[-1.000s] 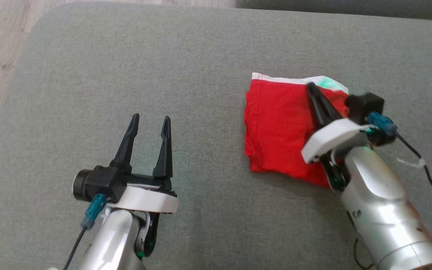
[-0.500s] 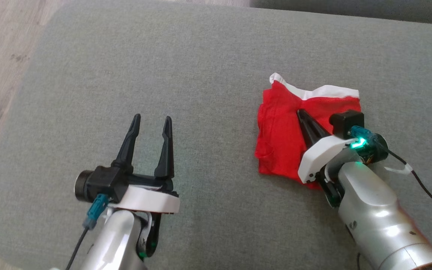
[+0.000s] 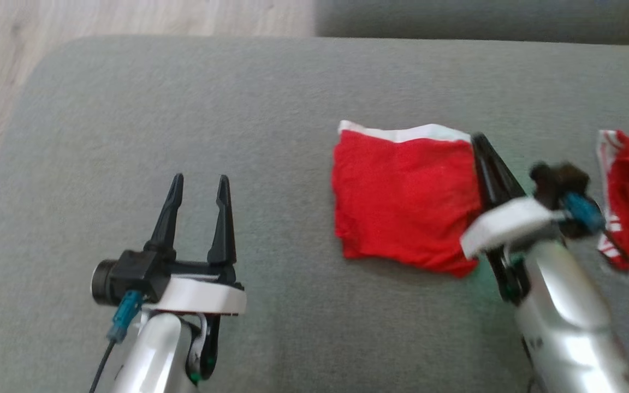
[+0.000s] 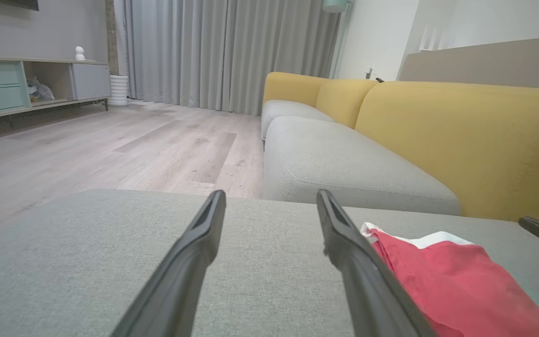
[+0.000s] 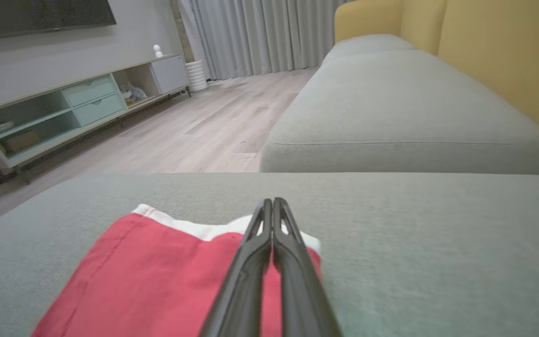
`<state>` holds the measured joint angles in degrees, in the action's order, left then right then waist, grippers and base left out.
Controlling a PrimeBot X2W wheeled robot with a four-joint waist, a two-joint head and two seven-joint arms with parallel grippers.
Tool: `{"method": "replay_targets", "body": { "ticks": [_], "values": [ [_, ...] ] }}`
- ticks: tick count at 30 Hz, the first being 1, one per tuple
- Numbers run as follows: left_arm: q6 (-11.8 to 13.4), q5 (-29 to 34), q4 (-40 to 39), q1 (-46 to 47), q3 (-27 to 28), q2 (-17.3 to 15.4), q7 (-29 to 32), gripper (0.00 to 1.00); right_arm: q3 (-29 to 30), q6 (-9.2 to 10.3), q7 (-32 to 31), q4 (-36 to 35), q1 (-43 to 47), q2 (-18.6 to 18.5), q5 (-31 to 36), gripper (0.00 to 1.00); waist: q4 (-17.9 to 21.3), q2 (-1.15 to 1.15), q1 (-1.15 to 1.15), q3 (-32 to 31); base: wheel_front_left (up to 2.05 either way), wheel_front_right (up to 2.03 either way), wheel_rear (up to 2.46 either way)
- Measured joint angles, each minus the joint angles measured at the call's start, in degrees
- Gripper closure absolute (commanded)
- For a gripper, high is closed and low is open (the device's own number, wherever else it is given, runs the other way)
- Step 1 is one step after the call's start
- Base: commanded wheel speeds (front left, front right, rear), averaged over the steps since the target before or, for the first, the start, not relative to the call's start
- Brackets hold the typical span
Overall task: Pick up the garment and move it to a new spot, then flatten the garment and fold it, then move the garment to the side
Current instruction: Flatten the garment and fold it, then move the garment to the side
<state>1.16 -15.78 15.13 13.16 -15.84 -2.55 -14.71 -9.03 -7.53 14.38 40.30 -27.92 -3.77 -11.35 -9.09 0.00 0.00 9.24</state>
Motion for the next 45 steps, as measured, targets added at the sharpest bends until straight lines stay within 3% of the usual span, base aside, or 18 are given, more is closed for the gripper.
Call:
{"method": "replay_targets", "body": {
  "ticks": [5,12,13,14,15,36,45],
  "values": [
    [-0.2,0.2,0.0,-1.7,1.0,0.0,0.0,0.00,4.3,0.00,0.0,-7.5,9.3,0.1,2.5,1.00,2.6,0.00,0.00,-2.1,0.00,0.00,0.00],
    [-0.5,0.5,0.4,-3.7,1.3,0.0,0.0,0.00,6.1,0.00,0.0,-13.7,18.2,0.5,3.2,1.00,5.1,0.00,0.01,-4.6,0.00,0.00,0.00],
    [-0.6,0.5,0.5,-4.0,1.3,0.0,0.0,0.00,6.2,0.00,0.0,-14.2,19.4,0.6,3.3,0.85,5.3,0.00,0.01,-4.9,0.00,0.00,0.00],
    [-0.6,0.5,0.5,-4.4,1.3,0.0,0.0,0.00,6.3,0.00,0.0,-14.7,20.5,0.7,3.3,0.21,5.5,0.00,0.01,-5.2,0.00,0.00,0.00],
    [-0.6,0.5,0.5,-4.6,1.2,0.0,0.0,0.00,6.4,0.00,0.0,-15.2,21.5,0.8,3.2,0.00,5.7,0.00,0.01,-5.3,0.00,0.00,0.00],
    [-0.7,0.4,1.3,-5.0,0.7,-0.1,0.0,0.00,6.5,0.00,0.0,-16.8,22.4,0.9,3.0,0.00,3.9,0.00,0.00,-4.4,0.00,0.00,0.00],
    [-1.2,0.4,1.3,-3.2,-0.4,-0.1,0.0,0.00,6.2,0.00,-5.7,-12.7,14.3,0.9,2.2,0.00,1.0,0.00,-0.01,-1.5,0.00,0.00,0.00]
  ]
}}
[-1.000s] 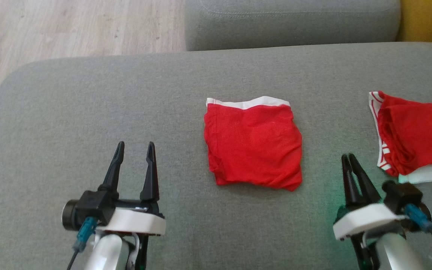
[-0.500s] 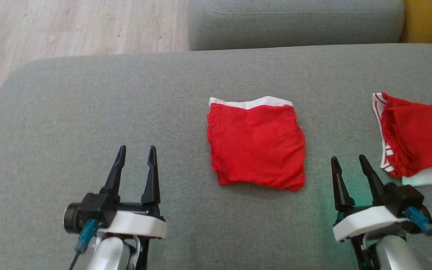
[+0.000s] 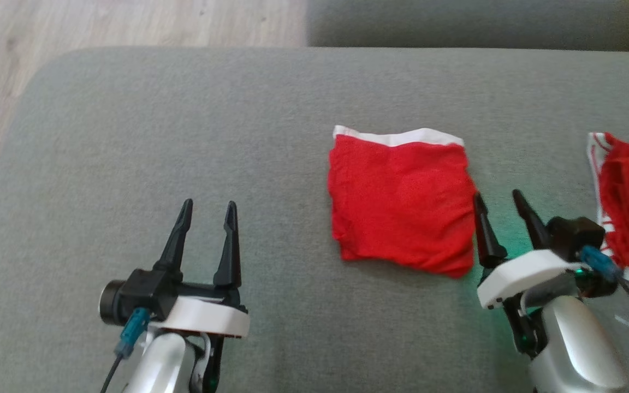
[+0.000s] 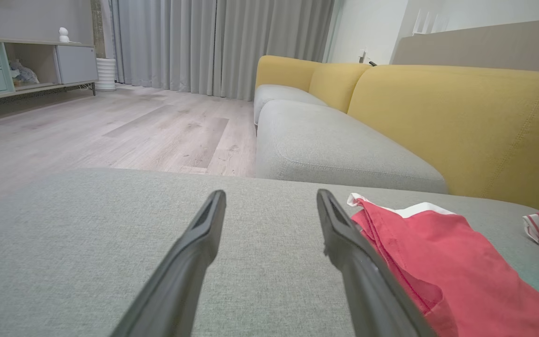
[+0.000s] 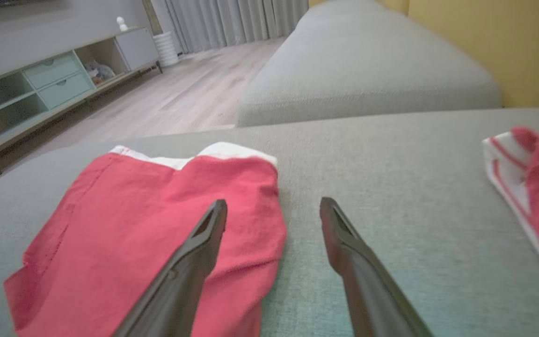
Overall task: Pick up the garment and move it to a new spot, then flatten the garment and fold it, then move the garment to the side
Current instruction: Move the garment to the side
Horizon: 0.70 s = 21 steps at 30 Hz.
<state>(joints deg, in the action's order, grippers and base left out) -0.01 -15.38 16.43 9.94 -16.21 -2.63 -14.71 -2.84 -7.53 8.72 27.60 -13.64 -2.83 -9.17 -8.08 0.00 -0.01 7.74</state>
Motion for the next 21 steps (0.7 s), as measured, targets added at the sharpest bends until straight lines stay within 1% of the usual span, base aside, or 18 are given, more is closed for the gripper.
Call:
{"method": "replay_targets", "body": {
  "ticks": [5,9,12,16,17,18,21],
  "values": [
    [0.0,0.0,0.1,0.5,-0.6,0.0,0.0,0.00,-0.5,0.00,-5.6,5.9,-2.8,0.0,-5.2,0.00,-2.1,0.00,0.00,1.5,0.00,0.00,0.00],
    [0.4,-0.3,0.1,0.9,-0.8,0.0,0.0,0.00,-0.7,0.00,-8.6,10.2,-5.1,0.0,-5.0,0.00,-3.7,0.00,0.00,2.5,0.00,0.00,0.00],
    [0.8,-0.8,-0.2,1.6,-0.7,0.0,0.0,0.00,-1.4,0.00,-9.6,12.2,-7.3,-0.3,-4.6,0.00,-4.6,0.00,0.00,3.1,0.00,0.00,0.00],
    [0.8,-0.8,-0.2,1.9,-0.7,0.0,0.0,0.00,-2.2,0.00,-10.0,14.9,-9.5,-0.6,-3.2,0.00,-5.3,0.00,0.01,3.3,0.00,0.00,0.00],
    [0.8,-0.8,-0.1,1.9,-0.7,0.0,0.0,0.00,-2.3,0.00,-10.1,15.3,-9.7,-0.6,-3.2,0.43,-5.4,0.00,0.00,3.2,0.00,0.00,0.00],
    [0.8,-0.8,-0.1,1.9,-0.6,0.0,0.0,0.00,-2.4,0.00,-10.1,15.8,-9.9,-0.8,-3.2,1.00,-5.4,0.00,0.00,3.1,0.00,0.00,0.00],
    [0.8,-0.6,-0.1,1.9,-0.3,0.0,0.0,0.00,-3.9,0.00,-9.0,17.3,-10.5,-0.8,-1.7,1.00,-5.2,0.00,0.00,2.5,0.00,0.00,0.00]
  ]
}}
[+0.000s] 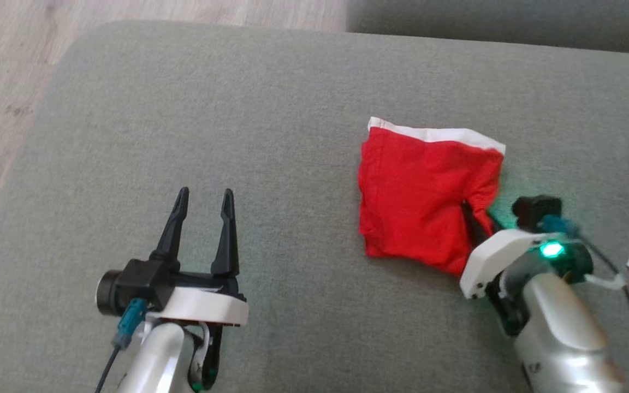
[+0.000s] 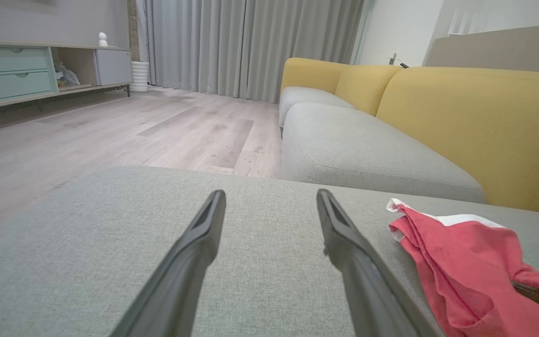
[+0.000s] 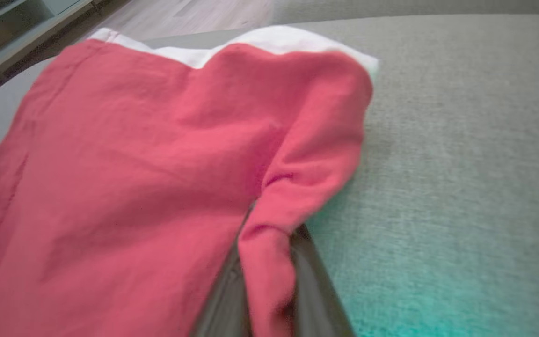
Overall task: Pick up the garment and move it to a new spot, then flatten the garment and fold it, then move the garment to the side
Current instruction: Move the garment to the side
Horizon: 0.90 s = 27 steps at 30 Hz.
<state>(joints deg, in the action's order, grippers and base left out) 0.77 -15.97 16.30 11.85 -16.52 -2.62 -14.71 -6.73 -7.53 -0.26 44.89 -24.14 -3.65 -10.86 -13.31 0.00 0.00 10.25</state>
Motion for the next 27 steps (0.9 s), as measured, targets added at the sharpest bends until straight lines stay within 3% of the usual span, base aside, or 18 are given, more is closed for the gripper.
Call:
{"method": "replay_targets", "body": {
  "ticks": [7,11,14,18,19,24,27],
  "values": [
    [-0.3,0.4,0.1,-0.1,0.0,0.0,0.0,0.00,-1.9,0.00,3.5,1.2,0.2,-0.1,5.9,1.00,2.5,0.00,0.00,-2.2,0.00,0.00,0.00],
    [-0.3,0.4,0.1,-0.5,-0.2,0.0,0.0,0.00,-4.2,0.00,3.5,-0.6,0.3,-2.9,7.5,1.00,4.8,0.00,0.00,-3.6,0.00,0.00,0.00],
    [-0.2,0.4,0.1,-0.6,-0.2,0.0,0.0,0.00,-8.6,0.00,1.1,-4.5,0.4,-7.4,7.0,1.00,7.4,0.00,0.00,-4.7,0.00,0.00,0.00],
    [-0.2,0.4,0.1,-0.6,-0.3,0.0,0.0,0.00,-15.0,0.00,-3.1,-10.1,1.3,-13.9,1.0,1.00,9.9,0.00,0.01,-5.3,0.00,0.00,0.00],
    [-0.2,0.4,0.1,-0.6,-0.3,0.0,0.0,0.00,-15.0,0.00,-3.1,-10.1,1.3,-13.9,1.0,1.00,9.9,0.00,0.01,-5.3,0.00,0.00,0.00],
    [-0.2,0.4,-0.2,-0.6,-0.3,0.0,0.0,0.00,-19.2,0.00,-7.0,-16.9,1.3,-27.4,-4.2,1.00,11.4,0.00,0.00,-4.3,0.00,0.00,0.00],
    [-0.2,0.4,-0.3,-0.6,-0.3,0.0,0.0,0.00,-20.0,0.00,-8.9,-20.1,0.8,-32.9,-6.5,1.00,11.8,0.00,0.00,-3.0,0.00,0.00,0.00]
  ]
}}
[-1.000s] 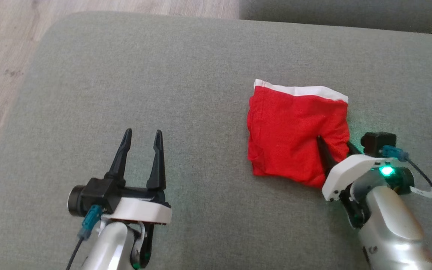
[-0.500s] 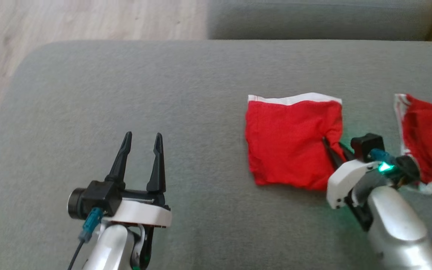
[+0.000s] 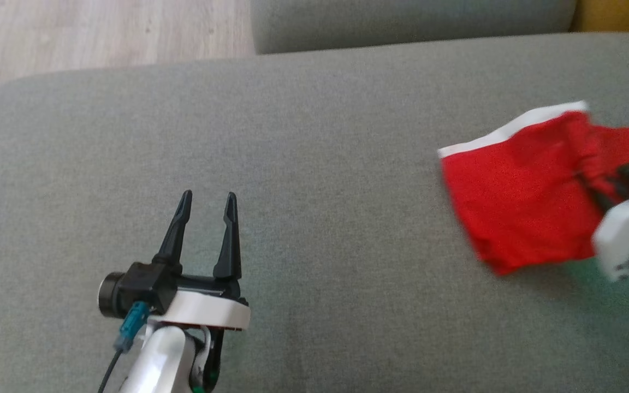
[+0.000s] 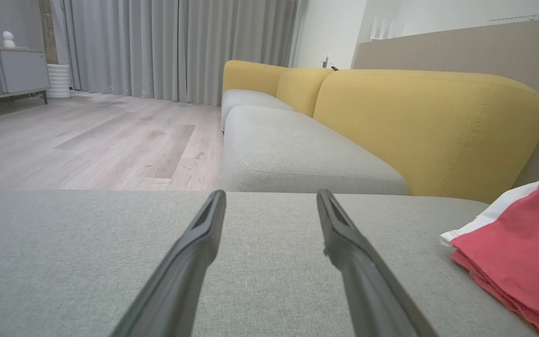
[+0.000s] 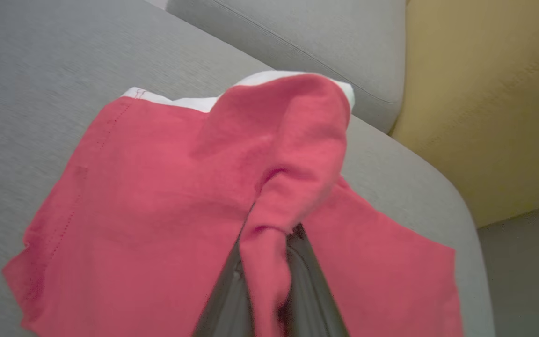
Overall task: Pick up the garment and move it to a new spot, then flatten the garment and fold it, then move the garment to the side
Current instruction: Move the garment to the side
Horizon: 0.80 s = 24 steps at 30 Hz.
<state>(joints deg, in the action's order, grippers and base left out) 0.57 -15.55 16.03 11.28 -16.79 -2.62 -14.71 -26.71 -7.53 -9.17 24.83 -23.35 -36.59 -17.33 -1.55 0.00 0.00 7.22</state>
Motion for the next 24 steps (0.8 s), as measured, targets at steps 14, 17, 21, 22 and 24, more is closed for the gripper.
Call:
{"method": "replay_targets", "body": {
  "ticks": [14,17,21,22,24],
  "values": [
    [-0.1,-0.4,-0.4,2.7,-0.2,0.0,0.0,0.00,7.6,0.00,-1.3,8.1,-1.8,-11.2,2.3,1.00,-1.1,0.00,-0.01,6.2,0.00,0.00,0.00],
    [-0.1,-0.7,-0.5,2.8,-0.3,0.0,0.0,0.00,10.0,0.00,-1.1,11.0,-1.8,-10.9,4.4,1.00,-1.6,0.00,-0.01,7.0,0.00,0.00,0.00],
    [-0.1,-0.7,-0.5,3.2,-0.3,0.0,0.0,0.00,13.2,0.00,-1.1,13.5,-2.0,-10.3,7.1,1.00,-2.0,0.00,-0.01,7.9,0.00,0.00,0.00],
    [-0.1,-0.7,-0.5,3.3,-0.3,0.0,0.0,0.00,13.9,0.00,-1.1,13.9,-2.0,-10.0,7.6,1.00,-2.1,0.00,-0.01,8.0,0.00,0.00,0.00],
    [-0.1,-0.7,-0.5,3.6,-0.2,0.0,0.0,0.00,14.8,0.00,-1.1,14.4,-2.0,-9.2,8.6,1.00,-2.2,0.00,-0.01,8.3,0.00,0.00,0.00]
  ]
}}
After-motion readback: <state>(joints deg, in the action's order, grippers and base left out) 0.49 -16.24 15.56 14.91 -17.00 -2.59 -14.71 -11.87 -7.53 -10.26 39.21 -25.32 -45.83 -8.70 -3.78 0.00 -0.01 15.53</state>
